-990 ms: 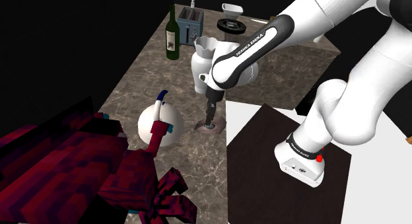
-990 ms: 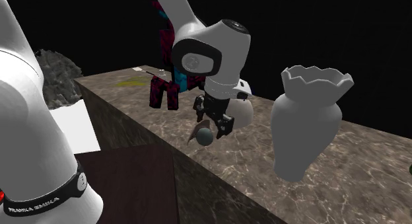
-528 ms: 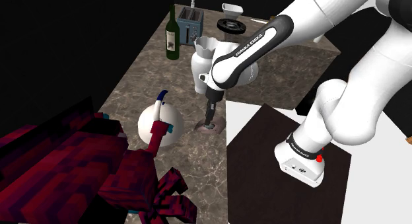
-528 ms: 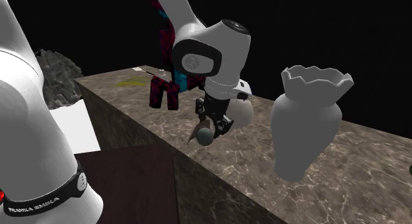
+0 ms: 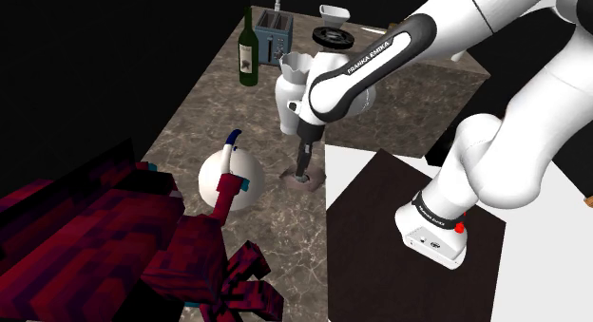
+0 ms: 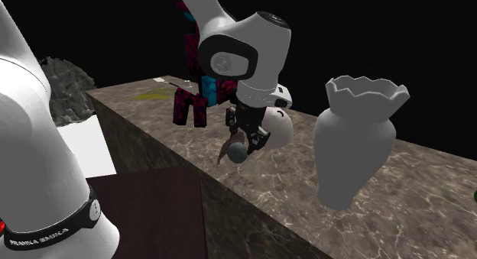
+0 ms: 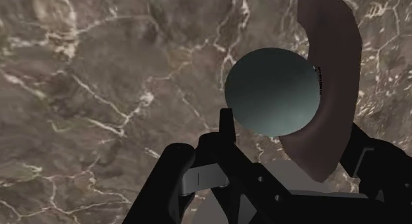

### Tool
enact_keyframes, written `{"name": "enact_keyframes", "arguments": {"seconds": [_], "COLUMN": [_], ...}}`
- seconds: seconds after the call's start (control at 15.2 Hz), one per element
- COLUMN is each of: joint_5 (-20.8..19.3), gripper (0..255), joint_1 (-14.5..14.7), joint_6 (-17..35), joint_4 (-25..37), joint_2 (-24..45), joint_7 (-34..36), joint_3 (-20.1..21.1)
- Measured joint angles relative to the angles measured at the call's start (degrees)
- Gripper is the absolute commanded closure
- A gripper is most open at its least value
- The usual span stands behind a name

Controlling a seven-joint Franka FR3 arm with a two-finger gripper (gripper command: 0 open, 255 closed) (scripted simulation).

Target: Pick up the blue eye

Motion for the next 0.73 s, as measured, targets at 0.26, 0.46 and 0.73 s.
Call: {"name": "enact_keyframes", "arguments": {"seconds": [0.26,0.46,0.73], "joint_5": [-2.64,-4.31,-6.20], "gripper": [255,255,255], "joint_1": [-0.50,-0.86,-1.27], "joint_6": [-2.92,-5.23,-8.15], "joint_4": [0.26,0.94,1.17], "joint_2": [-3.04,-4.96,-8.02], "joint_7": [2.47,4.17,6.35], "joint_3": [-0.12,-0.11,0.11]}}
